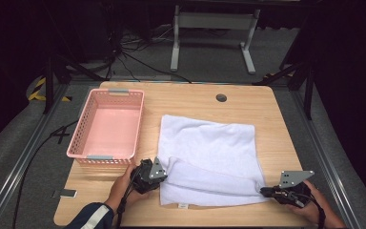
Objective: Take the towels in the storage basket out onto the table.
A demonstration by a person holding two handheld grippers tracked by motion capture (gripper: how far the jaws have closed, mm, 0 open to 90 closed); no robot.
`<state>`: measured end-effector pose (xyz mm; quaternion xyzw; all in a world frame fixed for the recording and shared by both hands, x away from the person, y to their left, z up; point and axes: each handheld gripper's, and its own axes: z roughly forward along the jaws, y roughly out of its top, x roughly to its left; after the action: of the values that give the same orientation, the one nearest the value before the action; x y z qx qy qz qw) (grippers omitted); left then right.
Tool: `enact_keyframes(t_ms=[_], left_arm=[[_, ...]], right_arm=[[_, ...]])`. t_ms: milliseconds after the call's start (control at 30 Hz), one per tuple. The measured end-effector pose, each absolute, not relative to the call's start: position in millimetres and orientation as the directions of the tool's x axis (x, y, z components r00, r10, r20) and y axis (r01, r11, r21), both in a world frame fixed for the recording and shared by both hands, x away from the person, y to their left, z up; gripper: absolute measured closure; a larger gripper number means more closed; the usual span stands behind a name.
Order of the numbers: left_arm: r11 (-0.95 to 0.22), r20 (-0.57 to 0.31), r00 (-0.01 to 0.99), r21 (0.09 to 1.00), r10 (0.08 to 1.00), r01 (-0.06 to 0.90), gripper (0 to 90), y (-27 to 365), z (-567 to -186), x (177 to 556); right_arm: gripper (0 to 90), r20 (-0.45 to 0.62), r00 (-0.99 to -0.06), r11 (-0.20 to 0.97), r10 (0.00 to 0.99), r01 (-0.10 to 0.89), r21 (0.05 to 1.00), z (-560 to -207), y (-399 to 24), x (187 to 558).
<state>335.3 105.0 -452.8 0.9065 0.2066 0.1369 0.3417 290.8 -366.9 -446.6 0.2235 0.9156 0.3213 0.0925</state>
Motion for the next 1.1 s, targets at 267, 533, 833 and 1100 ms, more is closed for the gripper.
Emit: enact_keyframes(t_ms=[267, 533, 833, 1100], left_arm=[[-0.591, 0.037, 0.870, 0.748, 0.492, 0.303, 39.0, 96.9, -432.3, 333.6], [-0.648, -0.020, 0.853, 0.641, 0.521, 0.411, 34.7, 69.2, -452.9, 374.0], [-0.625, 0.016, 0.893, 0.720, 0.449, 0.301, 85.8, 84.6, -432.7, 357.0], [-0.636, 0.046, 0.938, 0.747, 0.342, 0.196, 81.7, 111.7, -426.8, 309.8]], right_arm=[[52.3, -0.019, -0.810, 0.571, 0.586, 0.396, 0.719, -426.6, -366.7, 282.9], [43.7, 0.013, -0.797, 0.599, 0.604, 0.465, 0.652, -433.5, -339.4, 296.2], [86.9, -0.057, -0.804, 0.600, 0.592, 0.393, 0.697, -424.9, -353.0, 292.7], [83.9, -0.108, -0.886, 0.687, 0.450, 0.266, 0.677, -420.1, -367.9, 272.1]])
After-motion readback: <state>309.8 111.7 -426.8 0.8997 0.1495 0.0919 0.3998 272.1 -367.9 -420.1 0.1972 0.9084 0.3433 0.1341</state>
